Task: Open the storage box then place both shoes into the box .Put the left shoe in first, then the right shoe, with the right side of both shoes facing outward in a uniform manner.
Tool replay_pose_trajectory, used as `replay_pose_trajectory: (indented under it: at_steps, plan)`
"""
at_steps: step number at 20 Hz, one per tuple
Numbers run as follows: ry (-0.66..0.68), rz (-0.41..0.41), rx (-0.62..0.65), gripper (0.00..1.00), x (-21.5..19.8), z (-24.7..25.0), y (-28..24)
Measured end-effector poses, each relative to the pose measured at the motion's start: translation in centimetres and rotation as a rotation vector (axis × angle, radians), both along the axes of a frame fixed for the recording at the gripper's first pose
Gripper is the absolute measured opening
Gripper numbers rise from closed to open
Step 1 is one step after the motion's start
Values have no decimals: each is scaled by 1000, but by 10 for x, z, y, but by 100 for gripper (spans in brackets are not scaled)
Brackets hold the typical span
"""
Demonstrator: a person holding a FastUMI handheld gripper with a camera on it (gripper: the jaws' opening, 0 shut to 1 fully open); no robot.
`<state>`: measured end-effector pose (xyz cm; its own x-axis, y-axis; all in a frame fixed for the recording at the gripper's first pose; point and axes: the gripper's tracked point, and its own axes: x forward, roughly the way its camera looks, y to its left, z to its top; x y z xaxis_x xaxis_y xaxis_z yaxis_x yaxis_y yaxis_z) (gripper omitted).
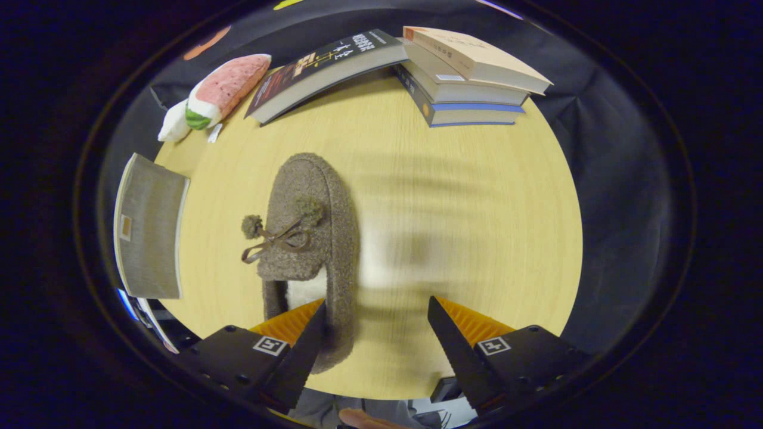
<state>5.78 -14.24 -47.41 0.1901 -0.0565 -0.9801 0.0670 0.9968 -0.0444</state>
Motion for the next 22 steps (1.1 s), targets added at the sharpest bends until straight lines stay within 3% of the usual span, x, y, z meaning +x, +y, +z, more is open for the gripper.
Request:
replay_pose_trajectory:
  at_steps: [4,7,10,12,13,14,22]
  plan:
    - [10,-12,27,95,5,-11,11]
    - [-14,20,83,73,10,-15,24]
    - [6,40,145,40,8,-18,38]
    - [11,31,145,18,8,-15,40]
    - [10,-15,147,18,8,-19,38]
    - [23,-19,150,6,5,-13,40]
    - [1,-171,151,0,-13,25,36]
